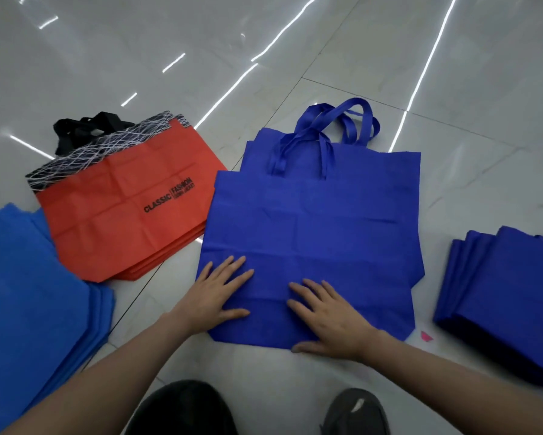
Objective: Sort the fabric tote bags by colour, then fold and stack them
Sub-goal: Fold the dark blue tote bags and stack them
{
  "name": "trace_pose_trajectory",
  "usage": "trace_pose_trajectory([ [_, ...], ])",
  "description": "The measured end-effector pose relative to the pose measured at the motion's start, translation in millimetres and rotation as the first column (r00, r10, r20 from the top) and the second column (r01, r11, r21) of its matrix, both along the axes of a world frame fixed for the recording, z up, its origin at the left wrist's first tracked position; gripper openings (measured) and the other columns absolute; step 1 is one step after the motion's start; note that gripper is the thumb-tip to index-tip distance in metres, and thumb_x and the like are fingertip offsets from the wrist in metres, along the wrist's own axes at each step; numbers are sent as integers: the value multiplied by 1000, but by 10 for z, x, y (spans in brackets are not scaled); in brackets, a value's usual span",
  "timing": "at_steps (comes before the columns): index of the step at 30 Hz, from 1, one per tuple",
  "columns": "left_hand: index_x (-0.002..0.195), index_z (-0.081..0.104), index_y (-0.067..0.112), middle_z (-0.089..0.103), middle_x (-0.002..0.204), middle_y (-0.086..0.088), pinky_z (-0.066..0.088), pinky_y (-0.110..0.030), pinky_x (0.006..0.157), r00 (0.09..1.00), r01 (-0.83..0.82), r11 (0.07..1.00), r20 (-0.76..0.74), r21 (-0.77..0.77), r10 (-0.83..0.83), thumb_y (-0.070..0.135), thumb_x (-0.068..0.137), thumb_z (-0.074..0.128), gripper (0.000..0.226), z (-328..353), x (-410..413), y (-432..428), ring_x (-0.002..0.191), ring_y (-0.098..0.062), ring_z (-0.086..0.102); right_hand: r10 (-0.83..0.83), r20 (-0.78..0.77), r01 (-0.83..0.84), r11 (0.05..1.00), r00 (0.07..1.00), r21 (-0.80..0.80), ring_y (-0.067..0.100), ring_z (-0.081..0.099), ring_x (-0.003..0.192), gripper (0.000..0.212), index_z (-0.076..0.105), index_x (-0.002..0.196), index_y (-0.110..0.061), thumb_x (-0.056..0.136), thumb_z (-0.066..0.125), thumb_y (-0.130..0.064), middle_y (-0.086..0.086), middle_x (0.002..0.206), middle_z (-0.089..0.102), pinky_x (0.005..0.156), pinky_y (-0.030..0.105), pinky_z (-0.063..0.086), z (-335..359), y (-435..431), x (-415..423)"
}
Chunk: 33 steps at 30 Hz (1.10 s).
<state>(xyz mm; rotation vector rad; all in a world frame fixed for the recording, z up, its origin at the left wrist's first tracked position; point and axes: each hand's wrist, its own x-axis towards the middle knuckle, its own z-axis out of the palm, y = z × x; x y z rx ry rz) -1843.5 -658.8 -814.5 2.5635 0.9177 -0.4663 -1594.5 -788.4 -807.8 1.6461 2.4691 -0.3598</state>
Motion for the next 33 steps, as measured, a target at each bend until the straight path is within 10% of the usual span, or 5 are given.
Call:
trace_pose_trajectory([
  [8,148,11,36,-4,151,21,-9,-28,112,997,70,991,43,-115,-66,91,56,34,110,184,-118,-147,141,-2,-9,-181,-34,174,975,983,-137,42,38,132,25,43,116,-10,98,28,-21,15,142,44,97,54,41,115,-105,-245],
  [13,135,48,24,41,145,6,26,-28,111,930,-198,978,304,-64,208,18,85,65,53,261,-279,-140,135,-13,36,-355,-218,320,930,909,-179,29,40,72,20,29,95,-14,103,28,-33,11,92,53,66,36,31,535,17,-128],
  [19,89,69,5,67,77,0,44,-37,68,630,-514,801,499,-306,595,26,89,63,22,464,-160,179,71,-20,59,-453,-305,362,879,838,-312,0,52,116,77,30,135,-39,71,32,-82,-24,132,51,95,29,43,927,-89,450],
  [26,60,36,15,31,60,0,19,-32,54,461,-630,675,515,-382,722,29,87,65,42,703,26,547,57,-14,28,-768,-638,608,533,56,-588,-2,45,126,59,52,132,-34,92,27,-68,-16,134,55,108,27,28,782,-518,1214],
  [33,70,58,4,54,66,-6,37,-30,61,231,-632,487,454,-602,861,40,71,79,41,712,287,636,62,-17,47,-732,-662,756,340,-160,-559,16,56,80,35,59,92,-7,95,47,-40,1,86,60,68,26,42,512,-312,1036],
])
